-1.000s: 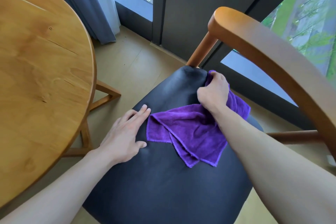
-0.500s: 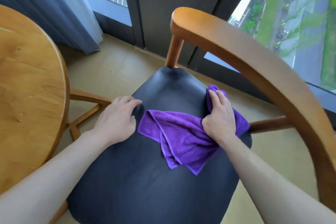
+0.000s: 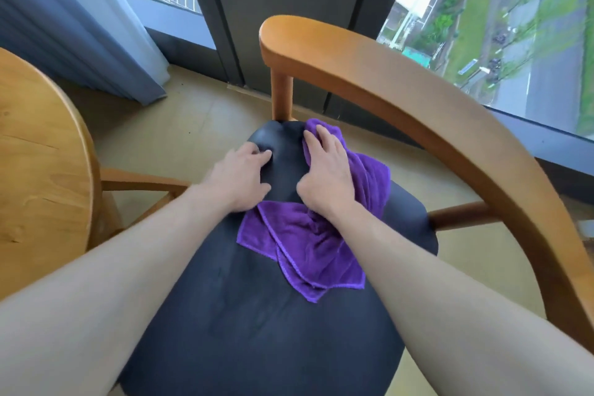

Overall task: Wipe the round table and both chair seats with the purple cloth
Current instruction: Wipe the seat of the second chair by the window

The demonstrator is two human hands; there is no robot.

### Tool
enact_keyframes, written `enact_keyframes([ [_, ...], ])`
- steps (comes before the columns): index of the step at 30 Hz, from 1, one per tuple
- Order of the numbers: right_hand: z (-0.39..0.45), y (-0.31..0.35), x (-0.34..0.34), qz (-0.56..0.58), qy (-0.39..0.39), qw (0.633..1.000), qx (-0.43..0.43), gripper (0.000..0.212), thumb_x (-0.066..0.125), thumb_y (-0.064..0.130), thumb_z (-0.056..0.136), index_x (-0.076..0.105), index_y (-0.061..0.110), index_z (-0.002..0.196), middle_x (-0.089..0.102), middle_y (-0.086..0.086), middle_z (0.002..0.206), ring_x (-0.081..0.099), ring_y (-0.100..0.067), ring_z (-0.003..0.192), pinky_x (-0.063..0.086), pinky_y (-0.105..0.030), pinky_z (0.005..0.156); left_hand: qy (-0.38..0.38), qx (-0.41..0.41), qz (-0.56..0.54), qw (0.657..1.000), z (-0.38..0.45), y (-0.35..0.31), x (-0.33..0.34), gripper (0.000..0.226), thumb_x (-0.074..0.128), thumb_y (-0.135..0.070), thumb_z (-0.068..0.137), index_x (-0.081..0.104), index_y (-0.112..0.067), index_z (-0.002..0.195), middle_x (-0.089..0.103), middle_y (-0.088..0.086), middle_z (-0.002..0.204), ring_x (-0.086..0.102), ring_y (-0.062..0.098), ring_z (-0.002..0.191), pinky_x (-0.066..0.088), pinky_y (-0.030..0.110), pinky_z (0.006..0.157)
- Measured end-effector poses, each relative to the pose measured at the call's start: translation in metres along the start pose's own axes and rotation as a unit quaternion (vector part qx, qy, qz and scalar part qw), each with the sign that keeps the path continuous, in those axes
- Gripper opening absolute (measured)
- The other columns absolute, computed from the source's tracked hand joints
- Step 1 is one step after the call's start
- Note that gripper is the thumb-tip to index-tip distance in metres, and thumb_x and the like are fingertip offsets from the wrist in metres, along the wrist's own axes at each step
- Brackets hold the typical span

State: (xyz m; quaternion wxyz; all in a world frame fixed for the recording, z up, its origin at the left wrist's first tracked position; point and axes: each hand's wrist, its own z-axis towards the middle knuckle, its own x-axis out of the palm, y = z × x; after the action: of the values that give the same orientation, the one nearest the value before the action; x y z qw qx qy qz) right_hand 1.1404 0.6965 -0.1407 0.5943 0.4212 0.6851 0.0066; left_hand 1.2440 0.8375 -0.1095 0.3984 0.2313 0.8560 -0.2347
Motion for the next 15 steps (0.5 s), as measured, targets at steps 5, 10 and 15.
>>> enact_keyframes([
  [5, -0.067, -0.065, -0.018, 0.010, -0.102, 0.986, 0.129, 0.087, 0.058, 0.003, 0.068, 0.045, 0.020, 0.152, 0.033, 0.000, 0.164, 0.027, -0.022, 0.151, 0.022, -0.032, 0.125, 0.006, -0.007, 0.064, 0.998, -0.012, -0.007, 0.014, 0.081, 0.054, -0.041, 0.101, 0.006, -0.022, 0.164, 0.017, -0.003, 0.161, 0.026, 0.029, 0.142, 0.042, 0.046, 0.108],
  [10, -0.118, -0.109, -0.026, 0.061, -0.142, 0.955, 0.254, 0.086, 0.057, -0.010, 0.068, 0.047, 0.012, 0.150, 0.035, -0.003, 0.162, 0.028, -0.023, 0.151, 0.017, -0.027, 0.124, 0.008, -0.010, 0.081, 0.997, -0.011, -0.012, 0.012, 0.080, 0.052, -0.041, 0.104, 0.003, -0.020, 0.164, 0.017, -0.001, 0.161, 0.027, 0.028, 0.142, 0.046, 0.044, 0.102],
  [15, -0.070, -0.061, -0.014, 0.096, -0.219, 0.926, 0.290, 0.075, 0.063, -0.007, 0.068, 0.051, -0.002, 0.141, 0.050, -0.017, 0.148, 0.041, -0.034, 0.140, 0.025, -0.036, 0.122, 0.007, 0.022, 0.132, 0.991, -0.006, -0.005, 0.013, 0.082, 0.054, -0.044, 0.103, 0.006, -0.017, 0.163, 0.020, 0.005, 0.158, 0.030, 0.031, 0.138, 0.047, 0.043, 0.098],
])
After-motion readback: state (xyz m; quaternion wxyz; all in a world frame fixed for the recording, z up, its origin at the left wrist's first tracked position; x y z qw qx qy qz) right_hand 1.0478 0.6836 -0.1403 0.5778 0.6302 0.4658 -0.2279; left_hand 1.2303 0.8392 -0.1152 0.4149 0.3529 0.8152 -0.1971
